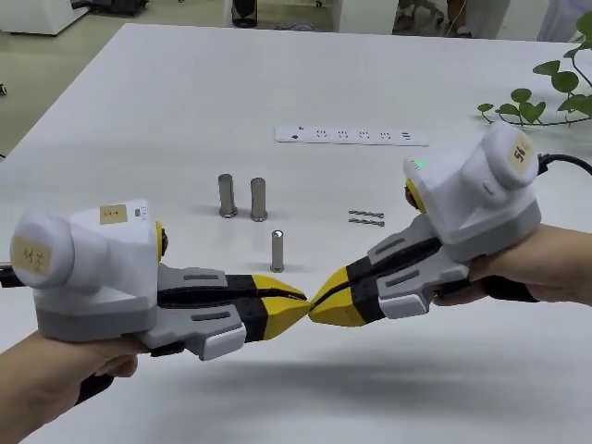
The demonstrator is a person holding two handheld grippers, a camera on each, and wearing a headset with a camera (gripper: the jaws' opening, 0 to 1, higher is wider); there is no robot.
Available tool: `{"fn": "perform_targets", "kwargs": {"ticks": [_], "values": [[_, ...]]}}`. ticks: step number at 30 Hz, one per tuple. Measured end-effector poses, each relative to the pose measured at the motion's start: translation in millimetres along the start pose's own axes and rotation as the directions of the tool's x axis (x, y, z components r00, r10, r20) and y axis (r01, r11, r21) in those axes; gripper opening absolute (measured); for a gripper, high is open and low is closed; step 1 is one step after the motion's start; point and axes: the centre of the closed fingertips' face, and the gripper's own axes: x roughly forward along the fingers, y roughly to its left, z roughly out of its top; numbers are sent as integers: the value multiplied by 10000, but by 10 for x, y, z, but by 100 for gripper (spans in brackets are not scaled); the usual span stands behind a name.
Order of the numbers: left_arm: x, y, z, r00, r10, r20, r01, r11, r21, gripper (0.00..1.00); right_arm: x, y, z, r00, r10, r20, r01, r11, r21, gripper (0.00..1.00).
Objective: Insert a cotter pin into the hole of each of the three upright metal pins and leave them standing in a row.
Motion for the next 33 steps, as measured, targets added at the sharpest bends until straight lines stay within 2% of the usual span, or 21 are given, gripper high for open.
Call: {"fn": "perform_targets", "kwargs": {"ticks": [4,6,12,16,18,20,21,25,26,29,30,32,33], "values": [[7,73,-4,9984,554,-80,-547,9964,650,8,-21,-58,14,9997,-239,16,239,9997,-108,0],[6,117,18,9968,791,84,-795,9942,728,16,-37,-96,24,9991,-423,-21,422,9989,-228,0],[6,215,27,9914,1299,166,-1309,9859,1041,27,-109,-245,-33,9914,-1087,-725,1028,9914,-804,0],[3,324,-15,9809,1942,76,-1937,9733,1233,29,-164,-358,-83,9810,-1523,-1200,1390,9839,-1121,0],[-13,401,-5,9704,2395,302,-2414,9634,1166,31,-186,-418,-115,9743,-1703,-1472,1574,9829,-956,0],[-29,457,-23,9619,2715,322,-2734,9547,1174,32,-201,-465,-146,9669,-1865,-1740,1698,9797,-1070,0],[-36,480,-28,9578,2855,329,-2874,9504,1186,32,-223,-510,-197,9556,-2040,-2126,1837,9766,-1116,0],[-54,559,-47,9429,3315,336,-3330,9345,1259,31,-237,-604,-240,9388,-2278,-2582,2037,9720,-1171,0],[-58,607,-63,9338,3567,277,-3572,9250,1296,32,-256,-649,-257,9315,-2389,-2743,2101,9689,-1304,0],[-64,696,-92,9166,3993,190,-3983,9082,1284,32,-261,-704,-266,9198,-2497,-3028,2156,9661,-1418,0],[-72,732,-109,9078,4191,139,-4173,8997,1277,32,-267,-731,-271,9106,-2604,-3208,2194,9626,-1587,0],[-77,805,-159,8890,4578,-48,-4532,8815,1328,31,-266,-767,-271,8992,-2693,-3448,2196,9595,-1766,0],[-70,825,-166,8856,4644,-41,-4601,8785,1288,31,-266,-789,-267,8946,-2754,-3518,2203,9569,-1890,0]]}}
